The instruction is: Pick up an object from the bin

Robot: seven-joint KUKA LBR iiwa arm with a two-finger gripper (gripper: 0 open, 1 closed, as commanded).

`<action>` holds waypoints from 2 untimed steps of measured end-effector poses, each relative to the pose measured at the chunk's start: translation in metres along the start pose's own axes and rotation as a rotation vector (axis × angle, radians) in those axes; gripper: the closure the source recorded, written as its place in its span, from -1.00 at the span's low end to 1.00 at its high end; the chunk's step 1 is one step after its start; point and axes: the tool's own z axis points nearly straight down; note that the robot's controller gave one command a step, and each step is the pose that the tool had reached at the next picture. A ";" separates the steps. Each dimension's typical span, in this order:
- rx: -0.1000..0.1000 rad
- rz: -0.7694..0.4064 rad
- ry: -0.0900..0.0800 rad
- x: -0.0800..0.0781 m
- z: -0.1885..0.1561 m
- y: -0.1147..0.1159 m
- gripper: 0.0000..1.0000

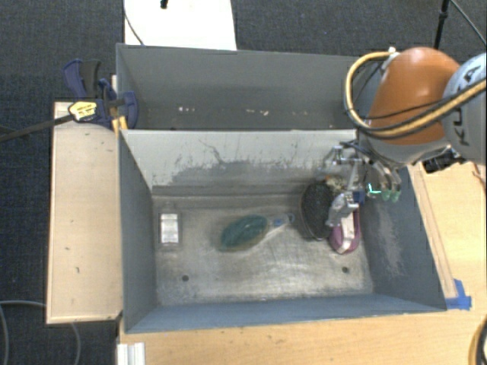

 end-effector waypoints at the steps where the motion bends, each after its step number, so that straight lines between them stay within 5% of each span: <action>1: 0.000 0.049 -0.013 -0.001 0.112 0.090 -1.00; 2: -0.003 -0.144 -0.011 -0.001 0.081 0.159 -1.00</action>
Offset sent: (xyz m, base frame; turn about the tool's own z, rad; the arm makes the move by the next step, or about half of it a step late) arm -0.0010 0.0883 -0.1132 0.0508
